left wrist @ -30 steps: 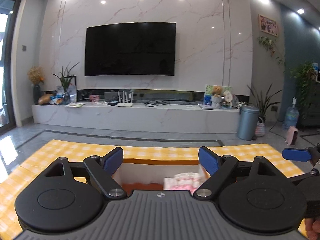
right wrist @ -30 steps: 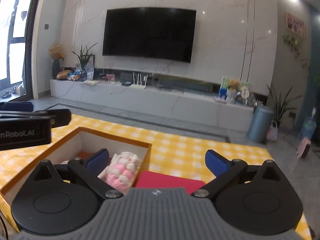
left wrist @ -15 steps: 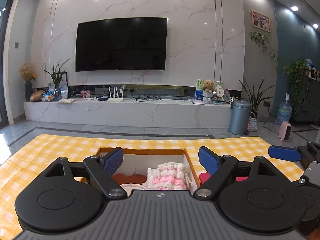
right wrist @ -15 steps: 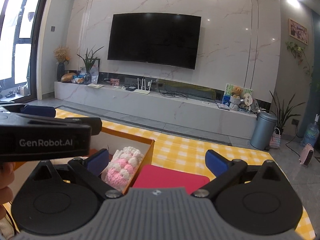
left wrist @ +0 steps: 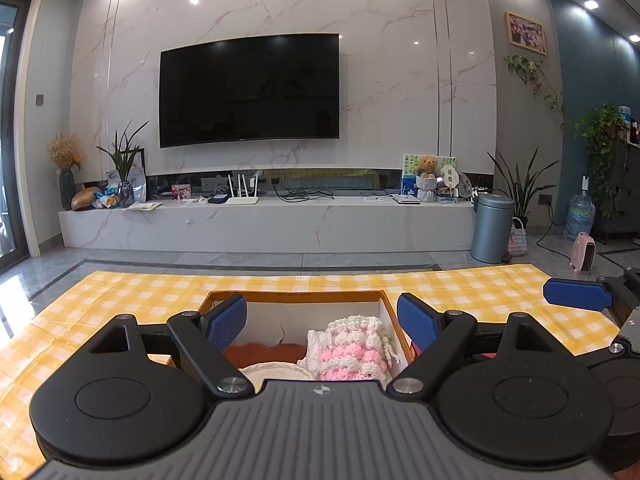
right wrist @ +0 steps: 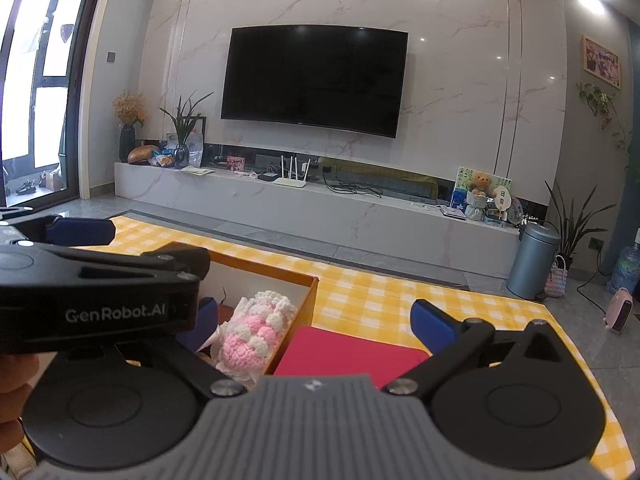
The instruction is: Organize soft objects
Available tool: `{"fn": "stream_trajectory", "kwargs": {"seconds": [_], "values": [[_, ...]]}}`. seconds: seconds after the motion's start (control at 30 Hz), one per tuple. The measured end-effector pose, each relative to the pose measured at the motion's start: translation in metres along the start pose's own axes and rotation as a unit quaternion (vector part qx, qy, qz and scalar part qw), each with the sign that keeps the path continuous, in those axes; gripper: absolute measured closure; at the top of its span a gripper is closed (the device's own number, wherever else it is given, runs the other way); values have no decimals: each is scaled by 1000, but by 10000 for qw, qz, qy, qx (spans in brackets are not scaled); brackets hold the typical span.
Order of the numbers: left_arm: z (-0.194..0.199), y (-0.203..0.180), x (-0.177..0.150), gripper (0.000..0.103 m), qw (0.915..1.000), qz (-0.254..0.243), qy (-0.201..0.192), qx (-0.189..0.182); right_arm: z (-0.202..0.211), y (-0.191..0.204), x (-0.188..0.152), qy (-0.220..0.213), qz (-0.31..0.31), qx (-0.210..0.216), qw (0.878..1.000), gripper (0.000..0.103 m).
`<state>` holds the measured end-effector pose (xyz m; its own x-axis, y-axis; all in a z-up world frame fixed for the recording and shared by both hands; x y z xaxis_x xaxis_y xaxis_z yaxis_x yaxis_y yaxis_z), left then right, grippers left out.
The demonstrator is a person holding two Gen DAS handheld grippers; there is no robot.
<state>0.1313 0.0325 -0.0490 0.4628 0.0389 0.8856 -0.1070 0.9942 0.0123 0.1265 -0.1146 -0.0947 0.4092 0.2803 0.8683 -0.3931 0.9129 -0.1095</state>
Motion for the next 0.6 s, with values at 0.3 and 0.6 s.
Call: {"fn": "stream_trajectory", "kwargs": {"seconds": [0.3, 0.6], "values": [[2, -3, 1, 3, 10000, -24, -32, -27, 1, -1, 0, 14, 40, -35, 10000, 3], [-5, 0, -2, 3, 9999, 44, 127, -8, 0, 0, -1, 60, 53, -32, 10000, 3]]}}
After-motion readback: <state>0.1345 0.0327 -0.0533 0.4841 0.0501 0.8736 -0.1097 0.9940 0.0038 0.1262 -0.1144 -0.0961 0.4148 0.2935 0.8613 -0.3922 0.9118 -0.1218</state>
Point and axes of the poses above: each gripper's, at about its wrist camera, not at the fingertips, and z roughly against the way its jaws point, y to its left, x to its top, the point moved 8 cm from there along -z, roughly the way its jaws point, and after that the axes turned 9 degrees about y, right-handed, at the moved point
